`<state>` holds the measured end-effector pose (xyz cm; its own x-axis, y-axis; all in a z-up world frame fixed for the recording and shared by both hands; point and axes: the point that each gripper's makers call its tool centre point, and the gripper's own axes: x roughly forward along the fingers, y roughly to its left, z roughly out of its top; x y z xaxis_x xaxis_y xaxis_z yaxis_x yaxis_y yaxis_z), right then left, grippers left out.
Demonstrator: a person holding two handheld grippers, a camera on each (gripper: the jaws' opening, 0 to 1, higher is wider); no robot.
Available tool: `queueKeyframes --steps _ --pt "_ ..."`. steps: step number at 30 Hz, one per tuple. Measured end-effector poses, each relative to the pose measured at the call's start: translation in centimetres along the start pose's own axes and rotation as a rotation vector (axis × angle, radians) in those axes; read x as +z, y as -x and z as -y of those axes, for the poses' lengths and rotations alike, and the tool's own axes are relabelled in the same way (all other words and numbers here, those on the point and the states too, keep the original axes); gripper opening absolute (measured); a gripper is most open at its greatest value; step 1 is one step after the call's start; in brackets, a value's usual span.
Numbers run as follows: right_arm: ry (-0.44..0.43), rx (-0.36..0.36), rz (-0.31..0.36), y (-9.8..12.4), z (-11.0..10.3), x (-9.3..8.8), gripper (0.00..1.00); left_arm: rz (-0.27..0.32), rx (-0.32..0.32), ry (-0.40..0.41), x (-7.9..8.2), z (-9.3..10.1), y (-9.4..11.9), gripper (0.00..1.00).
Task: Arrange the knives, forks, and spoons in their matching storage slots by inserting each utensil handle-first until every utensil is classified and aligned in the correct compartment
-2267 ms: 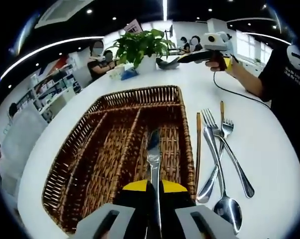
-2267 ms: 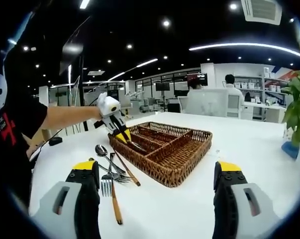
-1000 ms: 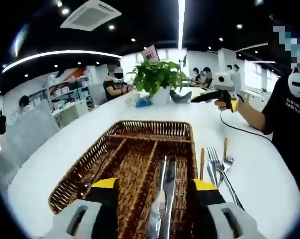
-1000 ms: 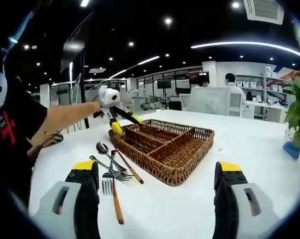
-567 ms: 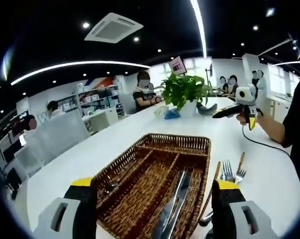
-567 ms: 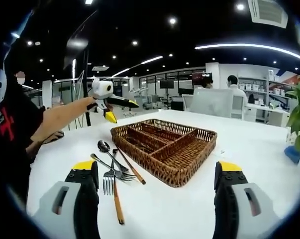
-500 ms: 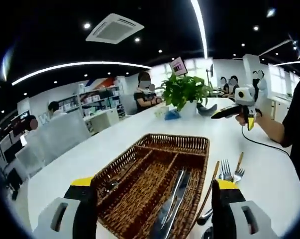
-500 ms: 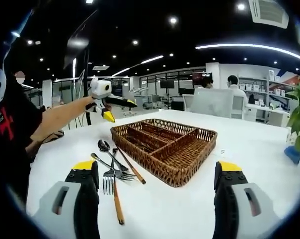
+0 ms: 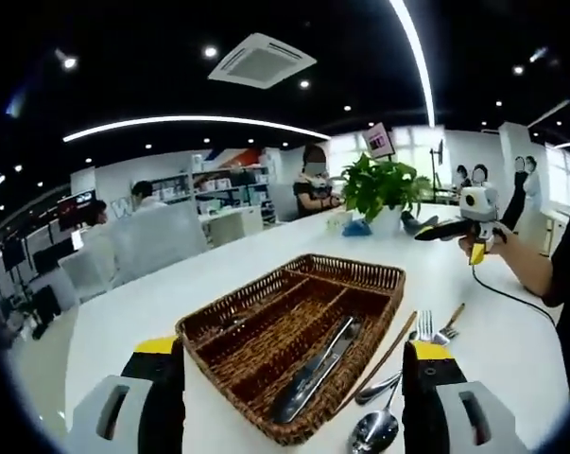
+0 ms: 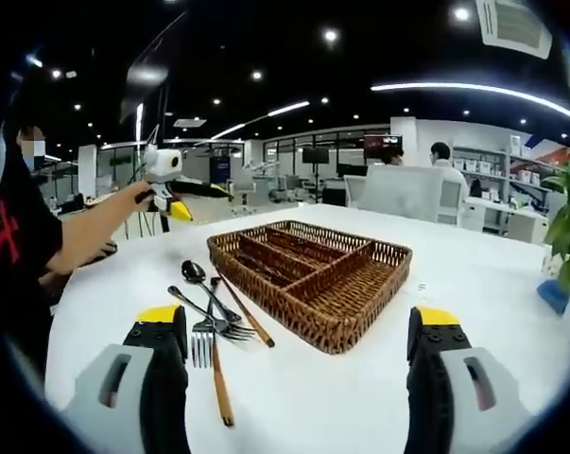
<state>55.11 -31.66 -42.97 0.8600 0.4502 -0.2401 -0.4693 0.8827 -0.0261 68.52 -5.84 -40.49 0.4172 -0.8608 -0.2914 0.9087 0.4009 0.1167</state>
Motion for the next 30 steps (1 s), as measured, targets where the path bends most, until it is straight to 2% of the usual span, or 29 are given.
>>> queueKeyframes --steps 6,12,17,19,24,30 --pt "0.007 -0.001 0.004 -0.1 -0.1 0.2 0.99 -0.006 0.025 0.006 -1.4 1.1 1.3 1.0" --pt "0.028 -0.004 0.0 -0.1 -0.6 0.4 0.99 0.005 0.049 0.033 -3.0 0.9 2.1 1.0" --pt "-0.003 -0.001 0.024 0.0 -0.9 1.0 0.99 0.019 0.066 0.033 -3.8 1.0 2.7 1.0" --pt "-0.002 -0.002 0.023 0.0 -0.9 0.9 1.0 -0.002 0.063 0.033 -4.2 1.3 2.8 1.0" --pt "0.01 -0.019 0.013 0.0 -1.0 0.9 1.0 -0.019 0.063 0.009 -4.7 2.1 3.5 1.0" --pt "0.004 -0.006 0.033 -0.2 -1.5 1.3 0.99 0.011 0.063 0.022 -5.0 2.0 4.2 1.0"
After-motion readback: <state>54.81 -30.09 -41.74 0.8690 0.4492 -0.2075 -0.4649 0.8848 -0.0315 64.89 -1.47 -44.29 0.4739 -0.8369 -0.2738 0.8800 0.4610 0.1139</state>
